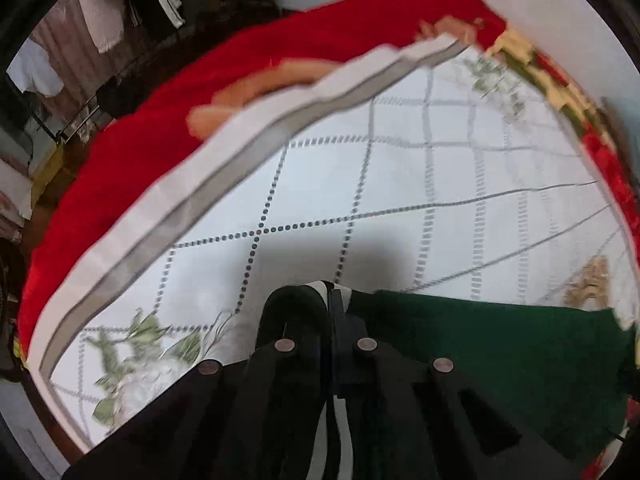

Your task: Fold large clothes

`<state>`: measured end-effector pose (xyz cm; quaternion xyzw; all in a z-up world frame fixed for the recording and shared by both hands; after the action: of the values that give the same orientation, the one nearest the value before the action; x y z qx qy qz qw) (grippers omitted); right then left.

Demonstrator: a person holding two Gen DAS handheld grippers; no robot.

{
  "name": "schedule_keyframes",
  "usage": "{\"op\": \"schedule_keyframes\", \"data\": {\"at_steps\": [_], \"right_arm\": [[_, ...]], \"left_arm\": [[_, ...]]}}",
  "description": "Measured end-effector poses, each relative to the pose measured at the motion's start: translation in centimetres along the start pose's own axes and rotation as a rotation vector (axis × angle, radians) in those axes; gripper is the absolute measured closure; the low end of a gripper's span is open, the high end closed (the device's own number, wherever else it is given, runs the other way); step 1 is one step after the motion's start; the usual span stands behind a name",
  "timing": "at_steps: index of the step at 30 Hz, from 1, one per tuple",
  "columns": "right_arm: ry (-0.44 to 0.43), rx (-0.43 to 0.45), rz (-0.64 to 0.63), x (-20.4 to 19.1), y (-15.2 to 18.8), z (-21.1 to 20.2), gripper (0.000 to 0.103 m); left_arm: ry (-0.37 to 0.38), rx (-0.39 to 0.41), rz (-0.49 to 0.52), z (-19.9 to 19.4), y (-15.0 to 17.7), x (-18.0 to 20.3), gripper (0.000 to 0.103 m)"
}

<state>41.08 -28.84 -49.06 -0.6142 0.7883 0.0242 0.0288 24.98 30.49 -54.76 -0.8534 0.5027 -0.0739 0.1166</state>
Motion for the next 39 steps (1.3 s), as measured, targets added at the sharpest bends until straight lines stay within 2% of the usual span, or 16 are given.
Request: {"op": "schedule_keyframes", "data": {"at_steps": [3, 6, 9, 11, 14, 15, 18, 21, 25, 27, 29, 31, 33, 36, 38, 39], "right_arm": [[-0.077, 0.018, -0.093, -1.9, 1.9, -2.9, 0.058], [-0.154, -0.032, -0.210, -5.7, 5.1, -3.7, 0.058], [-0.086, -0.096, -0.312, -8.9, 8.5, -0.1, 0.058], [-0.027, -0.078, -0.326, -9.7, 8.8, 1.8, 0.058], [-0.021, -0.118, -0.291, -9.9, 8.3, 1.6, 0.057], [-0.033, -0.126, -0.287, -9.7, 8.3, 1.4, 0.058], [-0.097, -0.138, -0.279, -8.4, 8.8, -0.4, 0.058], [-0.160, -0.156, -0.254, -6.2, 9.8, -2.2, 0.057], [-0.203, -0.153, -0.190, -2.5, 12.2, -4.0, 0.057], [-0.219, -0.152, -0.149, -0.8, 13.1, -4.3, 0.057], [-0.236, -0.162, -0.107, 0.1, 13.4, -4.1, 0.057], [-0.252, -0.189, -0.058, 1.3, 14.4, -3.7, 0.057], [-0.244, -0.196, -0.047, 2.2, 14.6, -3.1, 0.057], [-0.224, -0.188, -0.078, 2.0, 11.9, -1.2, 0.057], [-0.212, -0.190, -0.091, 1.8, 11.8, -0.9, 0.057], [-0.211, -0.193, -0.093, 1.9, 11.8, -0.8, 0.057]], "left_arm": [[-0.017, -0.015, 0.021, 1.3, -0.2, 0.1, 0.102], [-0.019, -0.021, 0.033, 0.9, -0.1, 0.2, 0.101], [-0.009, -0.025, -0.003, -0.5, 0.0, -0.4, 0.095], [0.000, -0.013, -0.044, -1.8, -0.1, -1.0, 0.094], [0.004, 0.015, -0.100, -4.3, 0.5, -1.9, 0.087], [0.006, 0.027, -0.116, -5.4, 1.1, -2.2, 0.076], [0.043, 0.044, -0.203, -8.3, 4.0, -3.6, 0.017], [0.074, 0.020, -0.322, -10.3, 9.1, -5.0, 0.017], [0.134, -0.084, -0.522, -9.7, 16.4, -5.8, 0.017], [0.183, -0.130, -0.612, -8.5, 19.5, -5.6, 0.017], [0.273, -0.154, -0.710, -7.0, 21.7, -5.1, 0.019], [0.325, -0.140, -0.755, -5.7, 22.5, -4.2, 0.019], [0.303, -0.082, -0.751, -5.0, 22.2, -3.3, 0.019], [0.259, 0.018, -0.758, -5.0, 21.1, -2.9, 0.019], [0.224, 0.070, -0.769, -5.2, 20.5, -2.9, 0.030], [0.212, 0.085, -0.773, -5.3, 20.4, -2.9, 0.046]]}}
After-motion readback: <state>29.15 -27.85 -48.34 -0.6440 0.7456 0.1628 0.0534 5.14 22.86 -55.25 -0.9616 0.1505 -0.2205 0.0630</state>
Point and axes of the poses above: each gripper's, at about its wrist camera, not at the fingertips, and z roughly the way its jaws point, x to its right, y to its underside, the point moved 1 cm from there along z, roughly the way its jaws point, and after that the axes turned 6 degrees about z, right-handed, at the moved point
